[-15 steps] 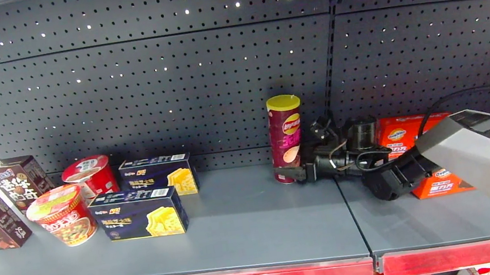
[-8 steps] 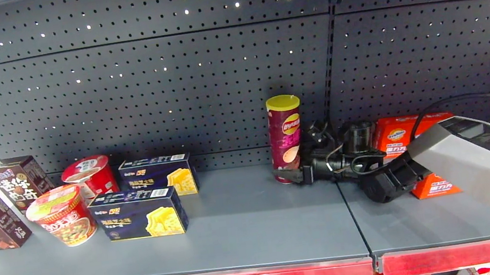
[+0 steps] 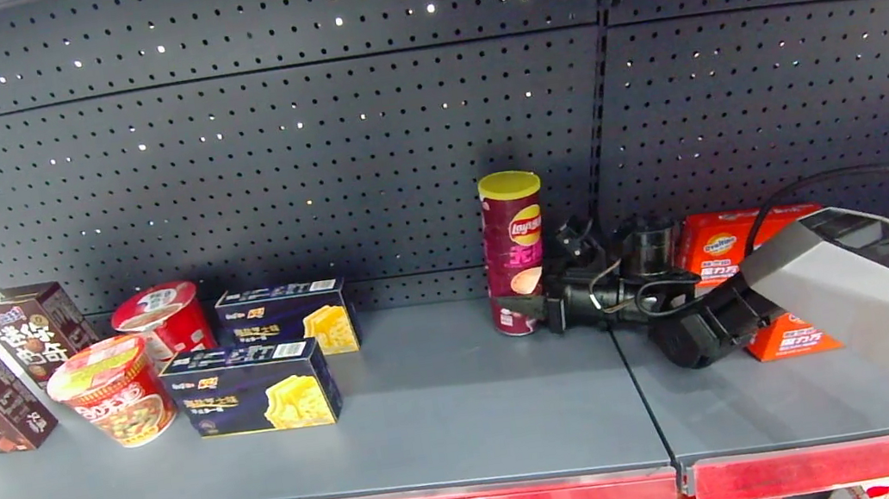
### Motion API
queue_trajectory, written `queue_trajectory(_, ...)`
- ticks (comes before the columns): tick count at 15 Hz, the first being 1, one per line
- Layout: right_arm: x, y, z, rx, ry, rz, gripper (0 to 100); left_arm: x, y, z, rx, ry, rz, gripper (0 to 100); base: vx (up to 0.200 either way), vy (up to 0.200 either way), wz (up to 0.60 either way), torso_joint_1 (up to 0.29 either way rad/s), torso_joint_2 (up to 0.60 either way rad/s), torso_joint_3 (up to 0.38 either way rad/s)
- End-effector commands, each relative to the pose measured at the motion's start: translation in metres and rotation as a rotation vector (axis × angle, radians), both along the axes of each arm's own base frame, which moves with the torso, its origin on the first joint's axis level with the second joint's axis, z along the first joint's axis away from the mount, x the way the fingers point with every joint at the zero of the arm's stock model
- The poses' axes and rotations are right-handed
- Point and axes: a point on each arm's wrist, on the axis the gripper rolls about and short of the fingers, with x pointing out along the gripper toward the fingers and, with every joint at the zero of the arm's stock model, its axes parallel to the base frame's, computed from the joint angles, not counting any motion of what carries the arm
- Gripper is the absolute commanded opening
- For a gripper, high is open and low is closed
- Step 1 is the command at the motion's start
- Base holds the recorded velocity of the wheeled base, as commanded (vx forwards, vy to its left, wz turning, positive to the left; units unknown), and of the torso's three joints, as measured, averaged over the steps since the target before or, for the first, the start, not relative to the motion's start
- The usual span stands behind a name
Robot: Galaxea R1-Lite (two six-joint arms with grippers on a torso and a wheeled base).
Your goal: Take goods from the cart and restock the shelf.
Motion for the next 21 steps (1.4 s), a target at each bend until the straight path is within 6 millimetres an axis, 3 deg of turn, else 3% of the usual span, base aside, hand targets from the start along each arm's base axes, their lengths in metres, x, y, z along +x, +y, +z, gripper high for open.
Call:
queue_trajectory(1, -0.014, 0.002, 0.024, 0.013, -0.033, 0.012, 0, -0.009, 0.0, -0.002, 0.0, -0.017, -0.001, 0, 0.0, 0.0, 0.0, 0.0, 0.0, 0.0)
queue_trajectory(4, -0.03, 0.001, 0.035, 0.014, -0.039, -0.01, 0, -0.017, 0.0, -0.005, -0.001, -0.019, -0.001, 0, 0.0, 0.0, 0.0, 0.0, 0.0, 0.0)
queue_trajectory(5, -0.048, -0.006, 0.045, 0.016, -0.045, -0.016, 0, -0.021, 0.0, -0.003, -0.001, -0.026, -0.001, 0, 0.0, 0.0, 0.0, 0.0, 0.0, 0.0)
queue_trajectory(8, -0.071, -0.012, 0.055, 0.002, -0.033, -0.088, 0, -0.021, 0.0, -0.002, -0.001, -0.034, -0.002, 0, 0.0, 0.0, 0.0, 0.0, 0.0, 0.0)
queue_trajectory(13, -0.135, -0.036, 0.073, -0.019, 0.0, -0.083, 0, -0.021, 0.0, 0.004, -0.001, -0.054, -0.004, 0, 0.0, 0.0, 0.0, 0.0, 0.0, 0.0)
queue_trajectory(16, -0.157, -0.038, 0.067, -0.012, -0.021, -0.057, 0, -0.021, 0.0, 0.01, -0.002, -0.072, -0.006, 0, 0.0, 0.0, 0.0, 0.0, 0.0, 0.0)
queue_trajectory(21, -0.187, -0.043, 0.033, -0.032, 0.014, -0.033, 0, -0.021, 0.0, 0.013, -0.003, -0.081, -0.001, 0, 0.0, 0.0, 0.0, 0.0, 0.0, 0.0)
